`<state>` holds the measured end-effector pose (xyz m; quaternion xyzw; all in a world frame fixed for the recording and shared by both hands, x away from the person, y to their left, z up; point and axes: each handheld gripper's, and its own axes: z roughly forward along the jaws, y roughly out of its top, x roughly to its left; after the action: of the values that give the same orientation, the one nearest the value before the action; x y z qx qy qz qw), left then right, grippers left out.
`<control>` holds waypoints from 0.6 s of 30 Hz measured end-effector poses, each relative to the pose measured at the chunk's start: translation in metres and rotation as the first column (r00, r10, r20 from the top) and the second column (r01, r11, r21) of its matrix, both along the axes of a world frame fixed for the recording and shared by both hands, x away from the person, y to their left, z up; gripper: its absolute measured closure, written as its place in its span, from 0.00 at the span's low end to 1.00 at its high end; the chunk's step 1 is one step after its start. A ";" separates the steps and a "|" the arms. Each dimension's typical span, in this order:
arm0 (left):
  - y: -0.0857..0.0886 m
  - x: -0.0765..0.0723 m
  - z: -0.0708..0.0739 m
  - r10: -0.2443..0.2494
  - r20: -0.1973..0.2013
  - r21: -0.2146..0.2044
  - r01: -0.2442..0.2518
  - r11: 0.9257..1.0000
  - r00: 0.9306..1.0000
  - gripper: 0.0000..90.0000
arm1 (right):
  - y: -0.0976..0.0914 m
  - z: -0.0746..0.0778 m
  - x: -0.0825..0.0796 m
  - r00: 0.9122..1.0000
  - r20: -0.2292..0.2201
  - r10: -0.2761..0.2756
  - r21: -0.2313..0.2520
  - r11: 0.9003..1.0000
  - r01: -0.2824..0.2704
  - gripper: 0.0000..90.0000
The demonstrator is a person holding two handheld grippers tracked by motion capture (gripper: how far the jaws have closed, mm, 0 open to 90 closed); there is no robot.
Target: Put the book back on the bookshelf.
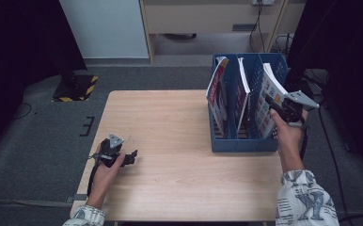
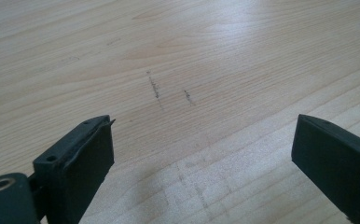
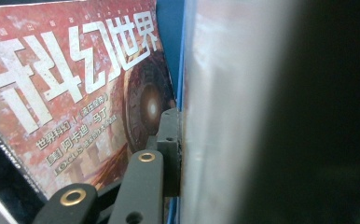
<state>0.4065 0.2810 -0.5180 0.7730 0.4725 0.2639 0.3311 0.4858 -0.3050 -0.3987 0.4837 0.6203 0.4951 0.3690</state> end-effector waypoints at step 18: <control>0.000 0.000 -0.001 0.004 -0.005 0.005 -0.004 1.000 1.000 0.06 | -0.012 0.008 0.011 0.995 0.037 -0.094 0.017 0.995 0.094 0.82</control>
<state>0.4068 0.2806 -0.5188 0.7735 0.4743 0.2638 0.3274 0.4963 -0.3167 -0.3909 0.5057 0.5860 0.4909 0.3999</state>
